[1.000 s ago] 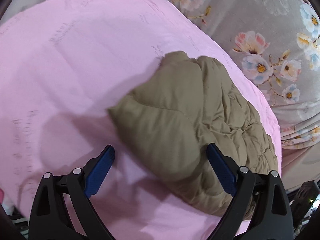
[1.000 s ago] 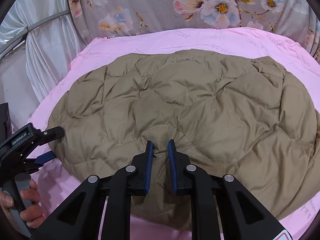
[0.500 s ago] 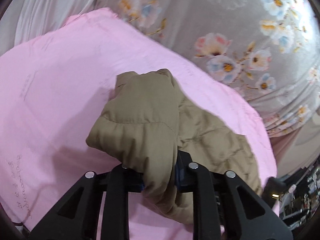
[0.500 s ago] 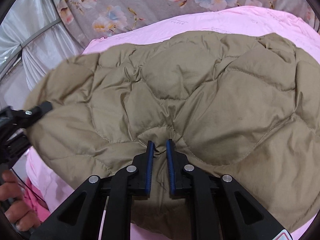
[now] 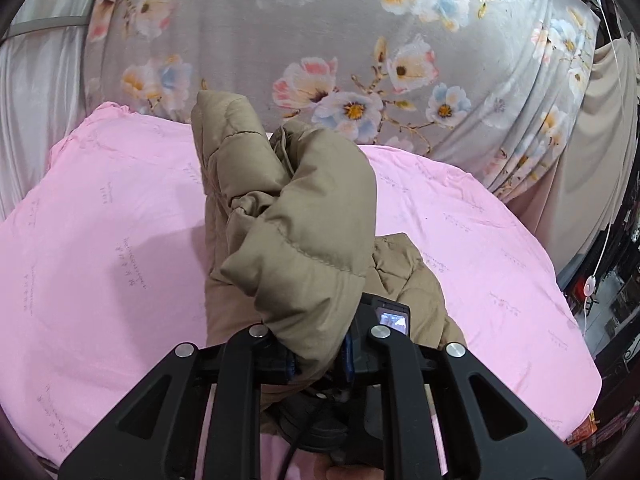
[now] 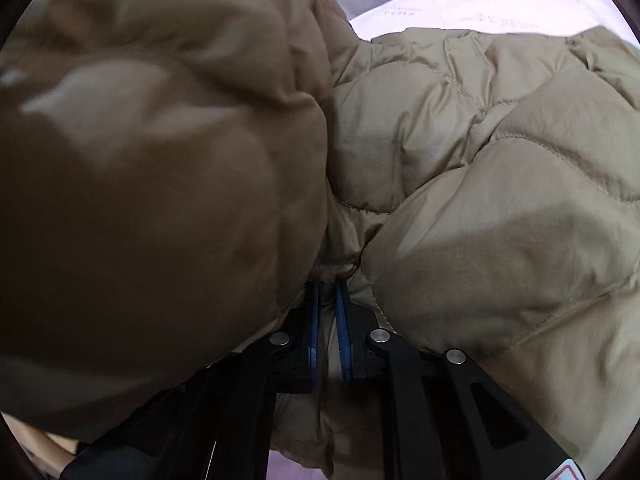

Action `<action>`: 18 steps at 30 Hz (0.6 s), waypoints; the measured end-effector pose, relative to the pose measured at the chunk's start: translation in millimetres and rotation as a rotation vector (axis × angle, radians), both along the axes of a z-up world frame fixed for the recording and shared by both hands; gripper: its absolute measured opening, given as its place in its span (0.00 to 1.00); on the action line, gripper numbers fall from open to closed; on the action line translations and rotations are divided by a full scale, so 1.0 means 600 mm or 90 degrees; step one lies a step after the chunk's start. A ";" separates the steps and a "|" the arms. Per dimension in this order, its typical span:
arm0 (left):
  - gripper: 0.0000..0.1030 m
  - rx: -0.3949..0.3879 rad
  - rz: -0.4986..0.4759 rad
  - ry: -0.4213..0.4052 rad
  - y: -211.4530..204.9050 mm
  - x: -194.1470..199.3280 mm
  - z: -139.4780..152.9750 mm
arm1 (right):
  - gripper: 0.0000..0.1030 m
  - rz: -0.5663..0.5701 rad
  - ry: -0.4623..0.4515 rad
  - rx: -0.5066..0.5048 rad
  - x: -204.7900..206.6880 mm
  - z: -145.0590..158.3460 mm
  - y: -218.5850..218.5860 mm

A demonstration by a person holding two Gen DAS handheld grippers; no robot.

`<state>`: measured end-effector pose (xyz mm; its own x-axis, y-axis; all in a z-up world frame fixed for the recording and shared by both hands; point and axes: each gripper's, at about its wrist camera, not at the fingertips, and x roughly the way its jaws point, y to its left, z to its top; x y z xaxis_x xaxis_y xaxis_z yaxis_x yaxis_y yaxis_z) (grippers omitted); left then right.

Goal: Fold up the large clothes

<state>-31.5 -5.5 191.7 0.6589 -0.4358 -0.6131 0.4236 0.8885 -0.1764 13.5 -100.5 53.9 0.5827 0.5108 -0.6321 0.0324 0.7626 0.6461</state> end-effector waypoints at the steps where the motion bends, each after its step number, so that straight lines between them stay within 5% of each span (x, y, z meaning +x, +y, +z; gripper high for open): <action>1: 0.15 0.002 -0.005 0.000 -0.006 0.002 0.001 | 0.10 0.000 0.002 0.018 -0.009 0.005 -0.013; 5: 0.15 0.028 -0.033 -0.003 -0.043 0.002 -0.001 | 0.10 -0.079 -0.051 0.011 -0.105 0.049 -0.110; 9: 0.15 0.047 -0.073 0.015 -0.103 -0.001 -0.034 | 0.11 -0.158 -0.042 -0.013 -0.165 0.047 -0.187; 18: 0.15 0.117 -0.142 0.084 -0.228 -0.009 -0.147 | 0.00 -0.212 -0.030 -0.108 -0.229 0.029 -0.250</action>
